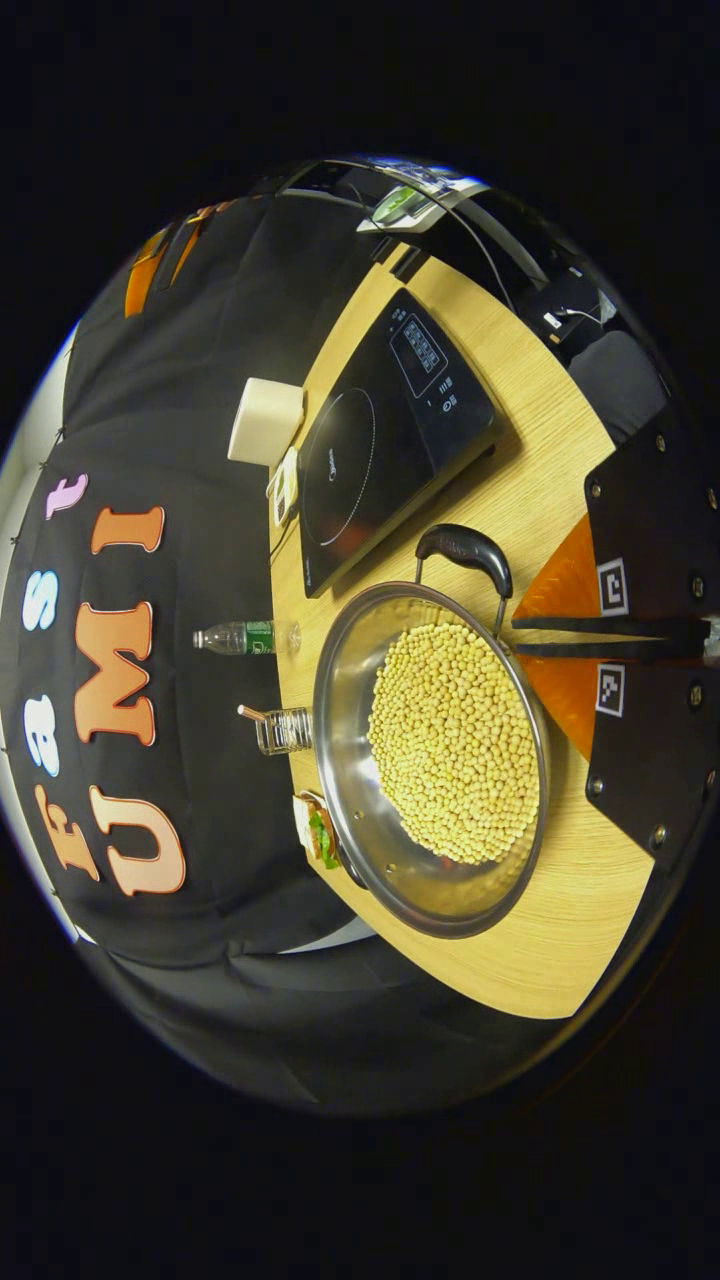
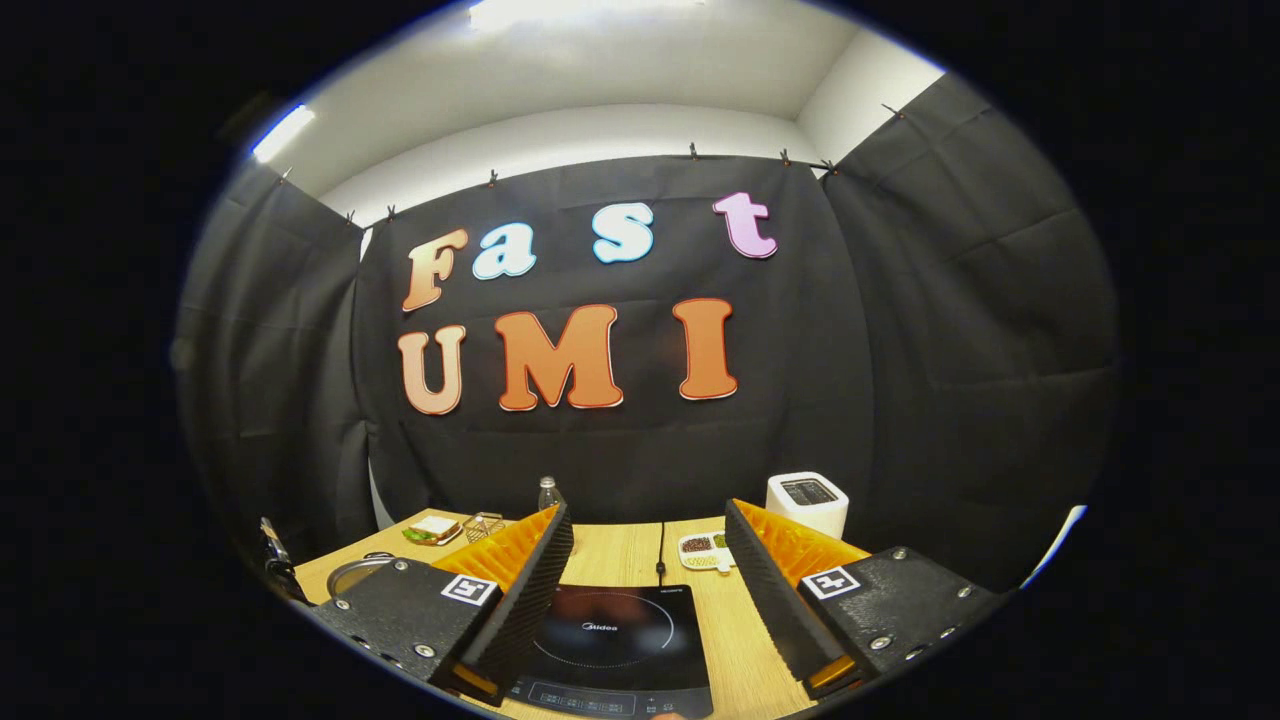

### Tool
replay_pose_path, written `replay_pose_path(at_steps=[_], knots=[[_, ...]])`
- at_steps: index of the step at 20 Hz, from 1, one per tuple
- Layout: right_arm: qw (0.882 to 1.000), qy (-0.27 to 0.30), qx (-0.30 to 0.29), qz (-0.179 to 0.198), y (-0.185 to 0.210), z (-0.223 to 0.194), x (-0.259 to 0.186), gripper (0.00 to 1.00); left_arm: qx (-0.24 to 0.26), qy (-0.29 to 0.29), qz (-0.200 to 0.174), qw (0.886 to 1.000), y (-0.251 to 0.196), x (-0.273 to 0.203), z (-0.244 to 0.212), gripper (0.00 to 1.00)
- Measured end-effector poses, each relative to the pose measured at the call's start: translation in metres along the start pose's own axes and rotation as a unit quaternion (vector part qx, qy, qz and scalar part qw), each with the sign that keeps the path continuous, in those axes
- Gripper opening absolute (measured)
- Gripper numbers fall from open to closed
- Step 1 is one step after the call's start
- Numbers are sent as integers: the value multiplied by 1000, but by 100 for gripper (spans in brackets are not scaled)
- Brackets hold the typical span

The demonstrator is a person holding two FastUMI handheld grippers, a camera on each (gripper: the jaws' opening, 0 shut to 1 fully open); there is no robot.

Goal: First push the handle of the pot to place it horizontally, then grasp the pot with both hands and set it on the induction cooktop.

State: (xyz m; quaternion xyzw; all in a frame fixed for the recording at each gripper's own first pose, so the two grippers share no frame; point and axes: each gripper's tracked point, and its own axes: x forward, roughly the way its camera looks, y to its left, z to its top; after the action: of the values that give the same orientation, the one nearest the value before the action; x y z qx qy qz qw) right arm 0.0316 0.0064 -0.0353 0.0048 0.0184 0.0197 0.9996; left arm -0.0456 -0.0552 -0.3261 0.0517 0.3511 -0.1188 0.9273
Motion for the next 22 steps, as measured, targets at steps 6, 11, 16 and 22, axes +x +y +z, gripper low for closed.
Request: replay_pose_path(at_steps=[6, 11, 16, 22], knots=[[1000, 1, 2, -8, -11, -5, 3, 95, 7, 7, -1, 1000, -13, 14, 1, 2], [1000, 9, 9, -13, -20, -12, 8, 95, -3, 10, -4, 1000, -20, 26, 7, 2], [1000, 14, 13, -19, -29, -17, 14, 95, -10, 11, -10, 1000, -27, 41, 16, 2], [999, 18, 14, -22, -38, -22, 19, 95, -24, 14, -19, 999, -39, 59, 26, 1]])
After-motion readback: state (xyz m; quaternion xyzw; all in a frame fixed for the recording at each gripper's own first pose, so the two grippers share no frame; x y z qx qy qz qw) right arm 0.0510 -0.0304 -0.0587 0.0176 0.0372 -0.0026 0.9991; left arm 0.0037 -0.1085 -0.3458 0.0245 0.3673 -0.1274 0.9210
